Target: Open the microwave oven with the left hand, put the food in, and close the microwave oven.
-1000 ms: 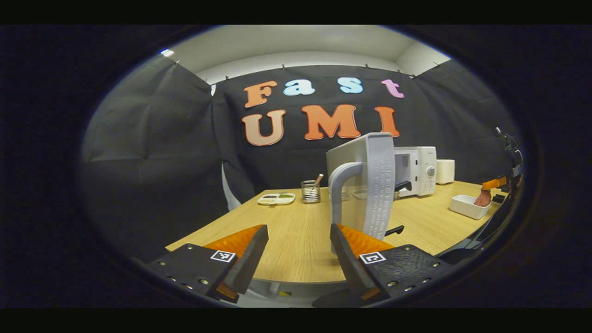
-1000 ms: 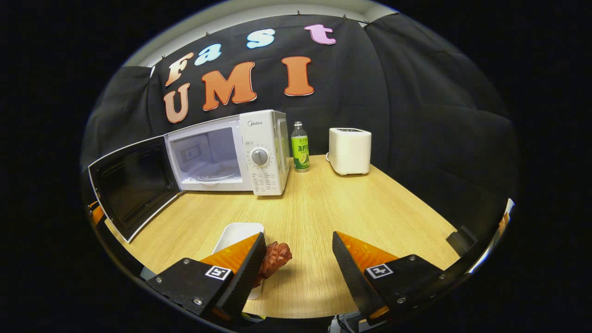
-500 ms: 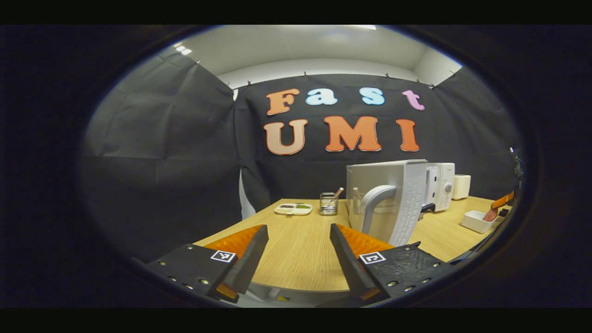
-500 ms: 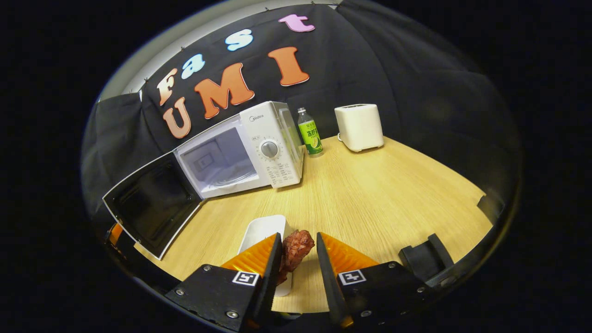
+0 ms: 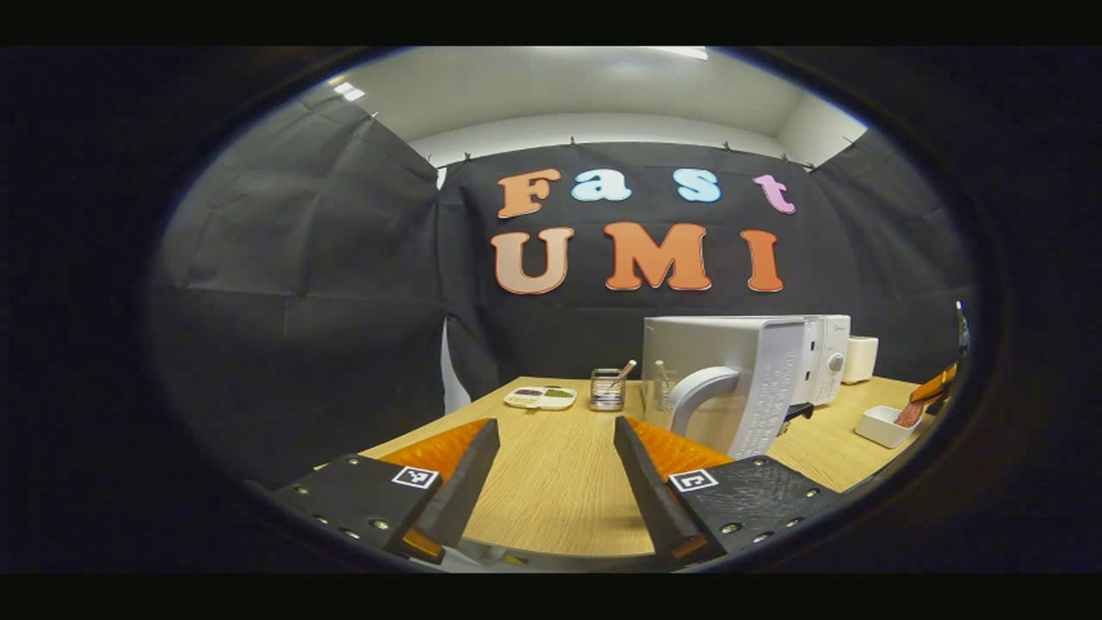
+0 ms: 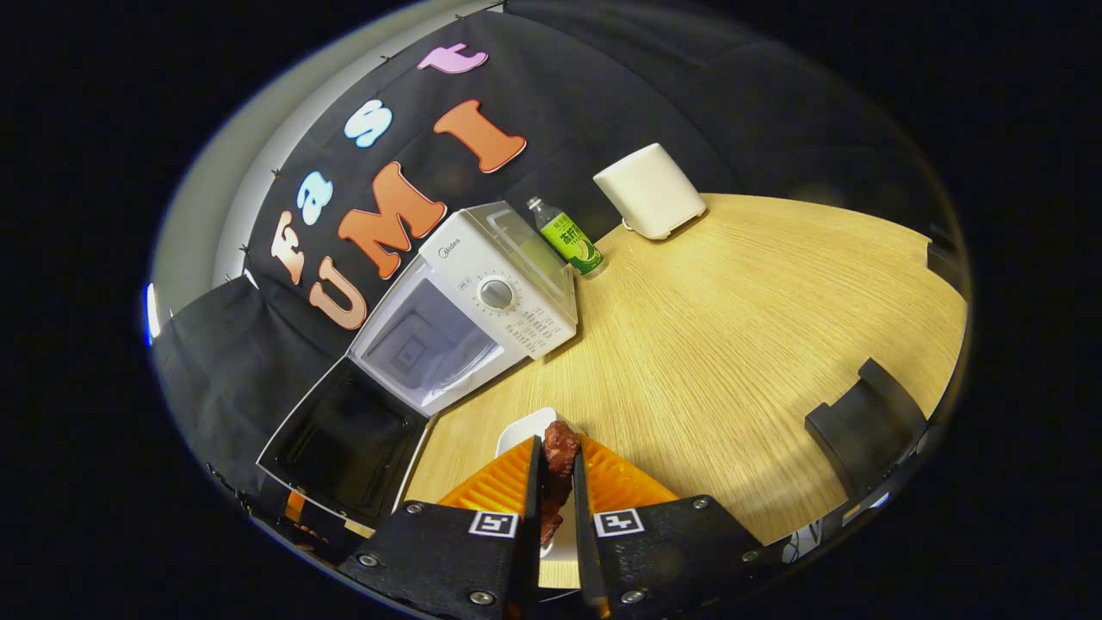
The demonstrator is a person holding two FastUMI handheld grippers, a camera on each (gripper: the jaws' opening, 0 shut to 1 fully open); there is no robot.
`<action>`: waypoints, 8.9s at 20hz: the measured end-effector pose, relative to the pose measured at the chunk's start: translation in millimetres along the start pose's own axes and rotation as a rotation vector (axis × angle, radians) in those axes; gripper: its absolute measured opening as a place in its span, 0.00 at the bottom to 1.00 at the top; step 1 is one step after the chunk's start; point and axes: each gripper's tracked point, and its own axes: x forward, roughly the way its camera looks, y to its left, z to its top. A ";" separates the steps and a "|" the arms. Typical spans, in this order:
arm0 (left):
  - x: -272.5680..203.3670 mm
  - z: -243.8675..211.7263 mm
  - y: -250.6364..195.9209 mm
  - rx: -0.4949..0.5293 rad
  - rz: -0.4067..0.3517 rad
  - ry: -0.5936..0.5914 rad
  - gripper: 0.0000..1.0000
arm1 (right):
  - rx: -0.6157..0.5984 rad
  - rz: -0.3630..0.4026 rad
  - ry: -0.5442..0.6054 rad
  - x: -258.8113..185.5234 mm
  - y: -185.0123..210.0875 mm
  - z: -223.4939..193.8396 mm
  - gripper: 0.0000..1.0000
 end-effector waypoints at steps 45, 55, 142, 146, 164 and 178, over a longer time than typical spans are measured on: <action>1.6 -14.3 69.9 -0.009 0.132 0.051 0.84 | 0.060 0.031 -0.340 290.4 205.4 60.8 0.13; -5.8 -17.4 84.2 -0.015 0.162 0.060 0.84 | 0.069 -0.046 -0.447 349.6 212.7 60.0 0.13; 211.5 -51.3 -445.0 0.035 -0.455 0.179 0.06 | -0.710 -0.025 -0.412 5.1 84.7 154.9 0.92; 213.9 -50.4 -449.0 0.040 -0.468 0.174 0.16 | -0.711 -0.020 -0.420 3.4 93.4 154.5 0.92; 142.0 138.0 -339.5 0.039 -0.406 -0.044 0.35 | -0.778 -0.023 -0.522 -24.1 160.6 211.6 0.93; 89.7 268.4 -182.0 0.070 -0.138 -0.103 0.86 | -0.757 0.070 -0.589 -49.3 243.9 276.9 0.93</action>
